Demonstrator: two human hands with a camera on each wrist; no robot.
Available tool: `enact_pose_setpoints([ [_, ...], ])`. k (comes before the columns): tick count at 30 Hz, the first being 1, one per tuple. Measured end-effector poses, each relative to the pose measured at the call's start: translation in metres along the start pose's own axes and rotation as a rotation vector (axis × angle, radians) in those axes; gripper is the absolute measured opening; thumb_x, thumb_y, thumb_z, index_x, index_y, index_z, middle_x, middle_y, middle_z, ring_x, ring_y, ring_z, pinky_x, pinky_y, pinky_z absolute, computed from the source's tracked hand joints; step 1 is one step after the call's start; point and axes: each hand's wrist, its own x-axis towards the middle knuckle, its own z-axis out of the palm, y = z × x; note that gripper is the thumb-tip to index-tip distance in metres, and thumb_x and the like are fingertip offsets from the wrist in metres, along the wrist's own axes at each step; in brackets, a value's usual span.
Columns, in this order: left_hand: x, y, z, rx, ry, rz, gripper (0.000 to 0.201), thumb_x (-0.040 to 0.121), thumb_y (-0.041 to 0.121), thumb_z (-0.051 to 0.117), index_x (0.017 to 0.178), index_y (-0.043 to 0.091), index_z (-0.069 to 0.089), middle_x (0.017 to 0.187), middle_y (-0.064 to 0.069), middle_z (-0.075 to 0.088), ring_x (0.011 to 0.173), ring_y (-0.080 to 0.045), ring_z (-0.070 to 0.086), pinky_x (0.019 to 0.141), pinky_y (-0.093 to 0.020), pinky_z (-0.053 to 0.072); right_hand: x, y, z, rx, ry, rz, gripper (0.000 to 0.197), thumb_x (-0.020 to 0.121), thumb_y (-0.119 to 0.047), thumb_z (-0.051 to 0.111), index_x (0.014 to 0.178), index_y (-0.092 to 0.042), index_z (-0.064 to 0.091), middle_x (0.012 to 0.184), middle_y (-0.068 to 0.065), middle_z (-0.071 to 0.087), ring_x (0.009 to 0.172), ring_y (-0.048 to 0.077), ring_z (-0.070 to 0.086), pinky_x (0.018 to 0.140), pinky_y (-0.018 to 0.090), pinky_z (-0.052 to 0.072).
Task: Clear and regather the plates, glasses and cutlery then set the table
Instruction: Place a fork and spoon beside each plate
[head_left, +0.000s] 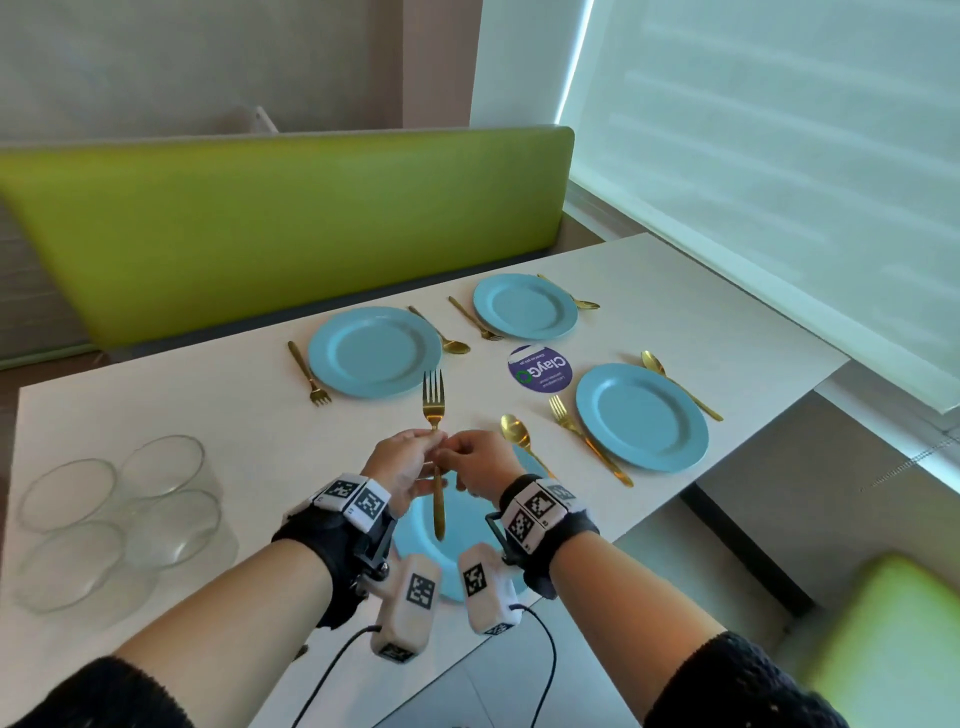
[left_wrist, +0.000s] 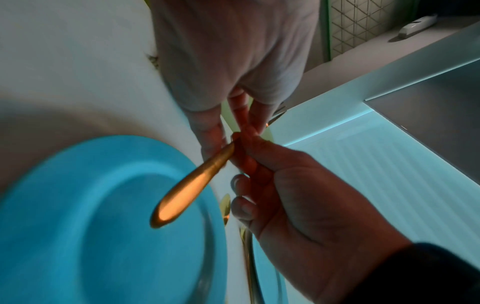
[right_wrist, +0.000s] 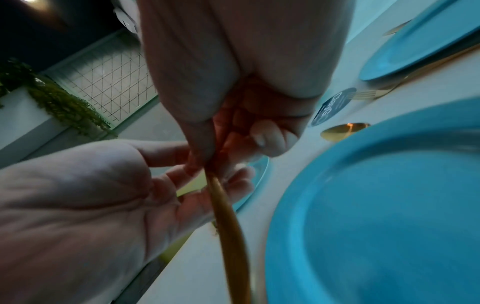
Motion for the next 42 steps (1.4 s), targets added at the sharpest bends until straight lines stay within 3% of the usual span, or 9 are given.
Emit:
enact_pose_setpoints([
  [3,-0.014,-0.010,-0.031,0.068,0.067,0.001,0.018,0.095,0.028,0.053,0.092,0.011,0.059,0.077,-0.002,0.055,0.074,-0.017,0.056,0.069,-0.029,0.049,-0.015,-0.006,0.030,-0.052,0.022,0.009,0.019,0.088,-0.025,0.063,0.069,-0.022,0.061,0.066,-0.005,0.062,0.050,0.004,0.048,0.053,0.013,0.046],
  [6,-0.024,-0.020,-0.064,0.146,0.167,0.017,0.022,0.093,0.028,0.055,0.077,0.012,0.057,0.074,-0.004,0.053,0.077,-0.020,0.054,0.078,-0.032,0.050,-0.026,-0.006,0.056,-0.149,0.000,0.068,0.015,0.087,-0.026,0.065,0.090,-0.013,0.071,0.091,0.006,0.072,0.073,0.015,0.061,0.082,0.029,0.051],
  [10,-0.034,-0.027,-0.100,0.194,0.206,0.040,0.022,0.092,0.013,0.054,0.070,0.015,0.053,0.072,-0.005,0.053,0.062,-0.015,0.051,0.061,-0.024,0.048,-0.037,0.000,0.084,-0.257,-0.014,0.156,0.021,0.085,-0.025,0.067,0.098,-0.009,0.073,0.102,0.008,0.071,0.098,0.022,0.064,0.094,0.032,0.051],
  [16,-0.047,-0.031,-0.131,0.280,0.195,0.025,0.012,0.091,0.002,0.050,0.084,0.010,0.056,0.067,-0.005,0.054,0.055,-0.014,0.049,0.046,-0.016,0.045,-0.043,0.003,0.114,-0.366,-0.028,0.250,0.014,0.084,-0.027,0.069,0.071,-0.020,0.068,0.096,0.005,0.066,0.087,0.017,0.058,0.087,0.027,0.050],
  [19,-0.050,-0.034,-0.138,0.290,0.157,0.011,0.019,0.091,-0.002,0.048,0.079,0.011,0.053,0.065,-0.006,0.051,0.054,-0.015,0.046,0.037,-0.012,0.041,-0.041,0.005,0.126,-0.379,-0.011,0.271,0.011,0.081,-0.027,0.072,0.084,-0.017,0.073,0.100,0.006,0.070,0.094,0.022,0.065,0.087,0.030,0.054],
  [27,-0.049,-0.036,-0.142,0.292,0.123,-0.005,0.021,0.091,0.001,0.050,0.075,0.014,0.051,0.069,-0.005,0.053,0.056,-0.014,0.049,0.054,-0.021,0.045,-0.037,0.009,0.134,-0.494,0.065,0.287,0.023,0.082,-0.028,0.068,0.102,-0.017,0.071,0.106,0.007,0.068,0.098,0.027,0.066,0.085,0.035,0.056],
  [32,-0.048,-0.037,-0.144,0.293,0.113,-0.006,0.014,0.093,0.003,0.049,0.081,0.011,0.052,0.069,-0.004,0.052,0.056,-0.013,0.048,0.047,-0.018,0.045,-0.034,0.008,0.135,-0.556,0.141,0.281,0.027,0.082,-0.029,0.066,0.104,-0.013,0.066,0.106,0.009,0.067,0.098,0.029,0.065,0.080,0.032,0.052],
  [36,-0.049,-0.039,-0.145,0.325,0.105,-0.006,0.008,0.092,0.002,0.048,0.092,0.008,0.052,0.072,-0.005,0.053,0.059,-0.014,0.050,0.056,-0.022,0.045,-0.030,0.008,0.131,-0.572,0.171,0.300,0.029,0.081,-0.031,0.066,0.103,-0.014,0.062,0.106,0.008,0.066,0.097,0.027,0.064,0.074,0.031,0.048],
  [42,-0.048,-0.042,-0.146,0.332,0.100,-0.011,0.015,0.093,0.003,0.047,0.081,0.011,0.051,0.069,-0.005,0.052,0.057,-0.014,0.048,0.056,-0.022,0.044,-0.028,0.012,0.125,-0.604,0.184,0.317,0.029,0.082,-0.032,0.066,0.103,-0.012,0.060,0.104,0.008,0.066,0.094,0.028,0.065,0.074,0.032,0.050],
])
